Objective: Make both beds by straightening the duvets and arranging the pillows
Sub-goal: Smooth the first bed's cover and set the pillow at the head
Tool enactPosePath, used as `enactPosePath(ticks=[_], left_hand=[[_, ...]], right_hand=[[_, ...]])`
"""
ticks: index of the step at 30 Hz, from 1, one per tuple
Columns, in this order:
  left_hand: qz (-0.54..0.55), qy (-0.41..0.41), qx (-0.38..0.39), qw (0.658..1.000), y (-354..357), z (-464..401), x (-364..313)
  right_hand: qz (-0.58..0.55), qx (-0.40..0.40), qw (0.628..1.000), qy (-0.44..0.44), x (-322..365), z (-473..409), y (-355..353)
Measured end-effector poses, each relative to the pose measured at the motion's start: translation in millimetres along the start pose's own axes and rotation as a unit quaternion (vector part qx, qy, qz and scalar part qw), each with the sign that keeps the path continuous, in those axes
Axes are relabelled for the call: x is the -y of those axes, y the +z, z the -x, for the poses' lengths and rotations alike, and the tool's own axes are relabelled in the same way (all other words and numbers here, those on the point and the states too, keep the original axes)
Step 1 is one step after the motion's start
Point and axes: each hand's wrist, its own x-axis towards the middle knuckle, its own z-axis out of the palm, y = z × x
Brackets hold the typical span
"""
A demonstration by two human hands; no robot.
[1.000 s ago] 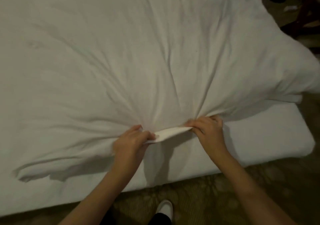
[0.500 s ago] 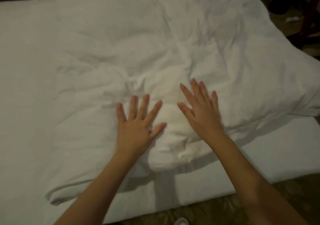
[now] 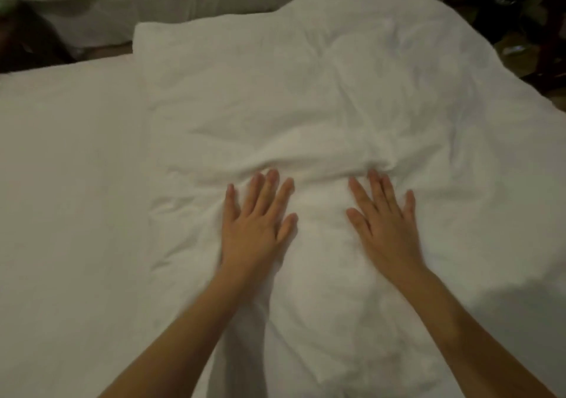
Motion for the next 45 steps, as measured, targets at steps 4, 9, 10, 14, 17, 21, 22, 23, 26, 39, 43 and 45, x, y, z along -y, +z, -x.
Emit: enactPosePath(ticks=[4,9,10,14,17,21,22,23,26,39,43,45], left_hand=[[-0.001,-0.022,0.008,1.000,-3,-35,39],[-0.010,-0.005,0.000,1.000,-4,-68,72],[-0.012,0.001,-0.007,1.000,-6,-76,77],[-0.012,0.022,-0.011,1.000,-14,-100,99],[-0.016,0.046,-0.007,0.999,-26,-125,124],[0.010,0.037,0.039,0.999,-46,-166,172],[0.031,0.019,0.050,0.998,-51,-178,187],[0.057,0.001,0.047,0.997,-54,-194,204],[0.163,-0.082,0.088,0.979,-53,-254,262],[0.197,-0.146,0.064,0.967,49,-446,432],[0.244,-0.174,0.076,0.951,50,-454,441],[0.253,-0.188,0.096,0.944,53,-445,438]], right_hand=[[0.002,0.000,0.999,-0.036,33,-65,1],[-0.009,-0.002,0.998,-0.057,59,-119,13],[-0.009,0.004,0.998,-0.060,62,-126,15],[-0.006,0.014,0.997,-0.070,67,-149,16],[0.004,0.026,0.997,-0.076,75,-173,8],[0.007,0.068,0.994,-0.085,104,-221,-12],[0.004,0.086,0.993,-0.086,116,-235,-16],[0.005,0.097,0.992,-0.086,126,-249,-20],[0.003,0.120,0.989,-0.089,150,-298,-20],[-0.014,0.165,0.984,-0.061,261,-573,51],[-0.018,0.241,0.970,-0.025,267,-591,68],[-0.011,0.225,0.974,-0.011,267,-586,77]])
